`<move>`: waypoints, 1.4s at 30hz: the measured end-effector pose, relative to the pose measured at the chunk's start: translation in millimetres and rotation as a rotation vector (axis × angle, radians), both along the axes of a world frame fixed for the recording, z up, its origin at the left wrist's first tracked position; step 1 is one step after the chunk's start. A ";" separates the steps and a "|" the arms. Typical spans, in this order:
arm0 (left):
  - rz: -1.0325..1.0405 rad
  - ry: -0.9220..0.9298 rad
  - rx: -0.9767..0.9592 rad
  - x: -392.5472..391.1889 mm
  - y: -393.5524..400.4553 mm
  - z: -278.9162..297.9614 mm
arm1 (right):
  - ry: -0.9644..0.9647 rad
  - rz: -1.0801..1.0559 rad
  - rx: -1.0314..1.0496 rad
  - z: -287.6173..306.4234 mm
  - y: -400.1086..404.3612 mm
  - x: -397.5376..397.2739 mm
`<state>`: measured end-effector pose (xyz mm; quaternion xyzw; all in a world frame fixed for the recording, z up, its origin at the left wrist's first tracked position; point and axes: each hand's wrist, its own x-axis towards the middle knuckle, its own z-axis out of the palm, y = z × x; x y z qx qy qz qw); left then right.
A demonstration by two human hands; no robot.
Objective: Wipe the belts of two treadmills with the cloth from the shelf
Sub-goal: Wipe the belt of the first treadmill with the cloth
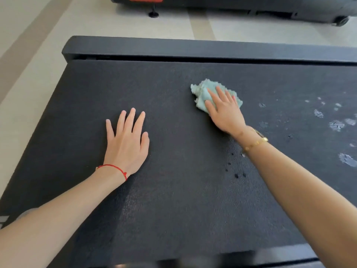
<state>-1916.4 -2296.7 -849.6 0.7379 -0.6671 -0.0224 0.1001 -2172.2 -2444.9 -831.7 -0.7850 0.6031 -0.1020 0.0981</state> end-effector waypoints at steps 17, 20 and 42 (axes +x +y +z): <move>0.020 -0.029 0.035 -3.5 -0.9 3.3 | 0.035 0.114 0.013 0.8 -93.4 27.4; 0.020 -0.036 0.027 -3.5 -1.6 2.1 | 0.057 0.033 0.040 2.6 -134.5 74.9; 0.021 0.011 -0.003 -3.2 0.6 3.5 | -0.048 0.414 -0.065 -4.8 40.3 28.6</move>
